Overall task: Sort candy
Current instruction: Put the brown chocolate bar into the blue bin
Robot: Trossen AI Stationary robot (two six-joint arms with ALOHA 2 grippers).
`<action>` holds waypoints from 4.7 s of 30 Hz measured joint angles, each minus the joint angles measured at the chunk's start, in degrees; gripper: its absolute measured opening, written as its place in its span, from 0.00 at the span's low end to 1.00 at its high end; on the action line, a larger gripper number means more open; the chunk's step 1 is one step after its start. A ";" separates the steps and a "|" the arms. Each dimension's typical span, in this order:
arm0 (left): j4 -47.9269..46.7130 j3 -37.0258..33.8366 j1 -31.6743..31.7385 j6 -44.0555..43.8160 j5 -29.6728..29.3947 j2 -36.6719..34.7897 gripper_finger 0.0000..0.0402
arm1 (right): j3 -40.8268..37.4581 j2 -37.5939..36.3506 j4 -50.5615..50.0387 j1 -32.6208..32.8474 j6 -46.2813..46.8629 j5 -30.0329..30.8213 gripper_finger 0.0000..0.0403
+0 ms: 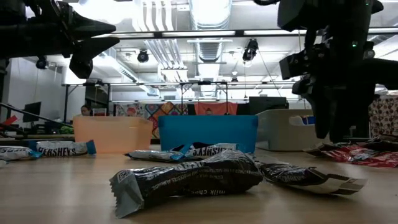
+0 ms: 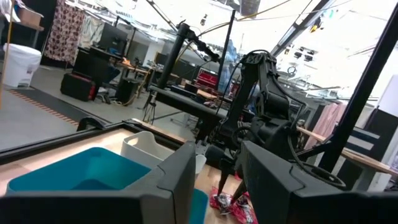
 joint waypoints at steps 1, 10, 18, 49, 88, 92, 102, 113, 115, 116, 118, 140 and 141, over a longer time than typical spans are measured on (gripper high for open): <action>-0.02 0.00 0.00 0.00 0.00 0.00 0.28 | 0.35 0.60 -0.02 0.01 -0.13 0.05 0.38; -0.22 0.00 0.00 0.00 0.00 0.00 0.28 | 1.39 5.94 -0.03 0.01 -0.28 0.03 0.37; -0.22 0.00 0.00 -0.02 0.00 0.00 0.28 | 1.44 6.35 0.34 0.03 -0.57 -0.26 0.26; -0.12 0.00 0.02 -0.02 0.00 0.02 0.28 | 10.16 -1.93 3.53 -0.15 -4.23 -0.07 0.05; 0.00 0.00 0.00 -0.90 0.04 0.00 0.28 | -5.19 -1.48 59.91 -22.57 -6.10 14.31 0.05; 0.00 0.00 0.00 -0.92 0.04 0.00 0.28 | -5.21 -1.48 59.94 -22.59 -6.78 14.32 0.06; 0.00 0.00 0.01 -0.92 0.04 0.00 0.28 | -5.21 -1.48 59.93 -22.66 -7.39 14.32 0.06; 0.29 0.00 0.01 -0.92 0.02 0.01 0.28 | -5.21 -1.48 61.80 -22.55 -5.04 11.49 0.06; 0.70 0.00 0.02 -0.92 0.02 0.02 0.28 | -5.21 -0.86 64.38 -21.86 -4.51 8.56 0.06; 0.93 0.00 0.00 -0.90 0.02 0.00 0.28 | -5.20 -0.43 65.86 -21.39 -4.47 7.85 0.06; 1.36 0.00 0.00 -0.90 0.00 0.01 0.28 | -5.20 1.02 68.22 -20.46 -4.52 7.68 0.06; 2.30 -0.02 0.02 -0.25 0.02 0.57 0.28 | 3.05 12.44 59.47 -20.44 -0.80 9.86 0.23; 2.26 -0.02 0.00 -0.23 0.02 0.57 0.28 | 3.62 12.44 58.29 -20.51 -0.58 9.85 0.26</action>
